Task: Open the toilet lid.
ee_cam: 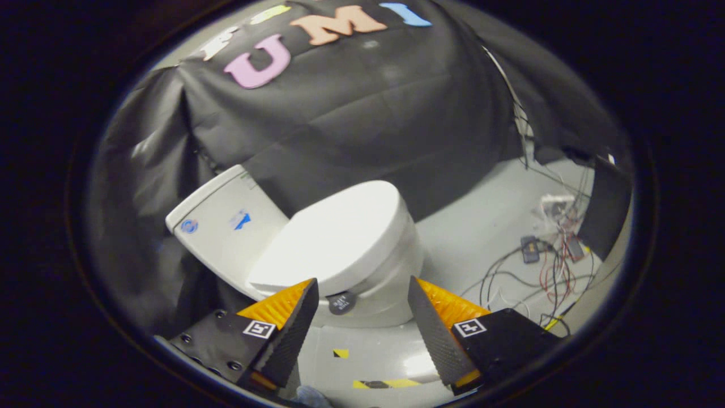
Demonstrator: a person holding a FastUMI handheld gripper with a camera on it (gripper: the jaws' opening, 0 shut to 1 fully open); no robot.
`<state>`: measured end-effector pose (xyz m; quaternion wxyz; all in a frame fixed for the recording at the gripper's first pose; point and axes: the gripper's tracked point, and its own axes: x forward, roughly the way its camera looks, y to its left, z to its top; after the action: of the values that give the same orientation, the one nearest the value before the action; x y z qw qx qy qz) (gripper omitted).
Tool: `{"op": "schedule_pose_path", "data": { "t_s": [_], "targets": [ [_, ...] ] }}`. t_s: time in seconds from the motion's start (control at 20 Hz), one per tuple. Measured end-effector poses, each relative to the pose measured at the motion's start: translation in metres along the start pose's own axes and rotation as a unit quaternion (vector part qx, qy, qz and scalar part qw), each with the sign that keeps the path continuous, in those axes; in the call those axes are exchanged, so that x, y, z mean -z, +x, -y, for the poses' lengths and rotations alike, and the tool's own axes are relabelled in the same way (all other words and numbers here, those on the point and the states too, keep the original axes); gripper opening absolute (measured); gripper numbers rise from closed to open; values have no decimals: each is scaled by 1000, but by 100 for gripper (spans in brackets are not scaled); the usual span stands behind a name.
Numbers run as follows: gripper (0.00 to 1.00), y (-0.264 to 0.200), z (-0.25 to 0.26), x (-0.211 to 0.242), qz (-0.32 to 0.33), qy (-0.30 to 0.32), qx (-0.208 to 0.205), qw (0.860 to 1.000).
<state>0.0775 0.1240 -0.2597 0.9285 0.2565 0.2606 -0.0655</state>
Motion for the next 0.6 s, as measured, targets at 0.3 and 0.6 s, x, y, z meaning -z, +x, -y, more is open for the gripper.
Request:
{"op": "schedule_pose_path", "data": {
  "t_s": [0.3, 0.6],
  "targets": [
    [99, 15, -6, 50, -97, 46, -4, 994],
    [97, 24, -26, 67, -147, 147, -38, 977]
  ]
}}
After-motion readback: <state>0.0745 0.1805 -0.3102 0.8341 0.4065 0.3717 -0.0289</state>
